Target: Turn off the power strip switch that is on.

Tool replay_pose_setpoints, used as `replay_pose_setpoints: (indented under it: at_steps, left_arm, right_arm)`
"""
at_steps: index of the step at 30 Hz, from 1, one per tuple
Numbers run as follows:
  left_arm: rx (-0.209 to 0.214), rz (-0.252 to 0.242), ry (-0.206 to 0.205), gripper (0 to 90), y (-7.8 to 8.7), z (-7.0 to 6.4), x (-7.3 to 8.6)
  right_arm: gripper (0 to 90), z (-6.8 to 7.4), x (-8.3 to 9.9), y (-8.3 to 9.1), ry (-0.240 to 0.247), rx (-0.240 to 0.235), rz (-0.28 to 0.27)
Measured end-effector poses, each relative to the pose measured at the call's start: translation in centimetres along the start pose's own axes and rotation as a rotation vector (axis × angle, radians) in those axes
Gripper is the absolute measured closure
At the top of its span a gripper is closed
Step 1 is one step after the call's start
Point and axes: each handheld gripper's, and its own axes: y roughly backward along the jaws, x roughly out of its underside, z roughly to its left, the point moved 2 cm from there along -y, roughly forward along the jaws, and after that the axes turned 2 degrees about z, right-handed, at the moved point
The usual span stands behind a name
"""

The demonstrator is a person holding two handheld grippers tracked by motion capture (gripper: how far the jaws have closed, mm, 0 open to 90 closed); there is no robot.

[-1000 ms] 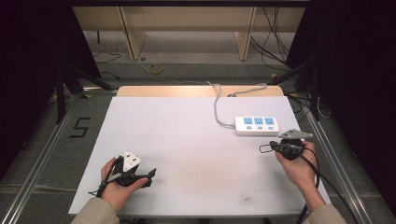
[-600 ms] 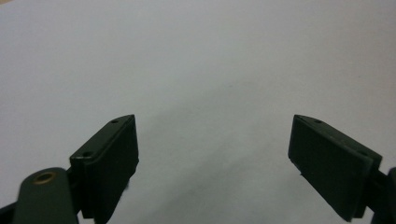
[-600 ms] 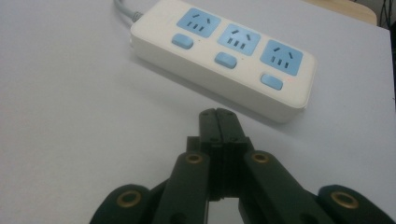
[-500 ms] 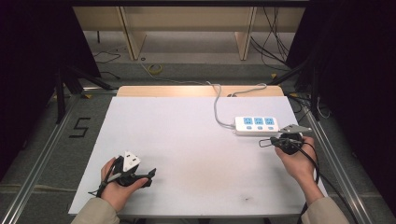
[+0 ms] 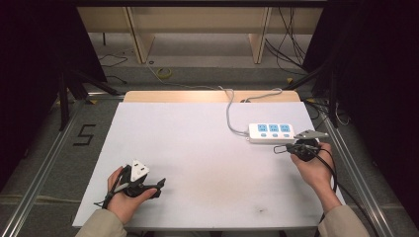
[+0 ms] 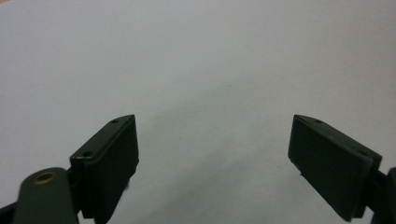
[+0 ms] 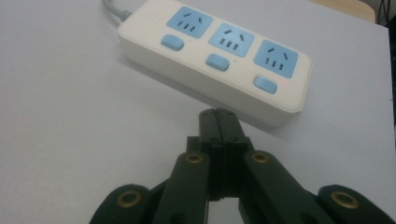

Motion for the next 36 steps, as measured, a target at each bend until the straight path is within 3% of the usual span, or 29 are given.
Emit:
replay_pose_setpoints:
  at_steps: [36]
  left_arm:
    - [-0.001, 0.001, -0.008, 16.1, 0.0, -0.1, 0.0]
  right_arm:
    - [90.0, -2.4, -1.6, -1.2, -0.044, 0.033, 0.030]
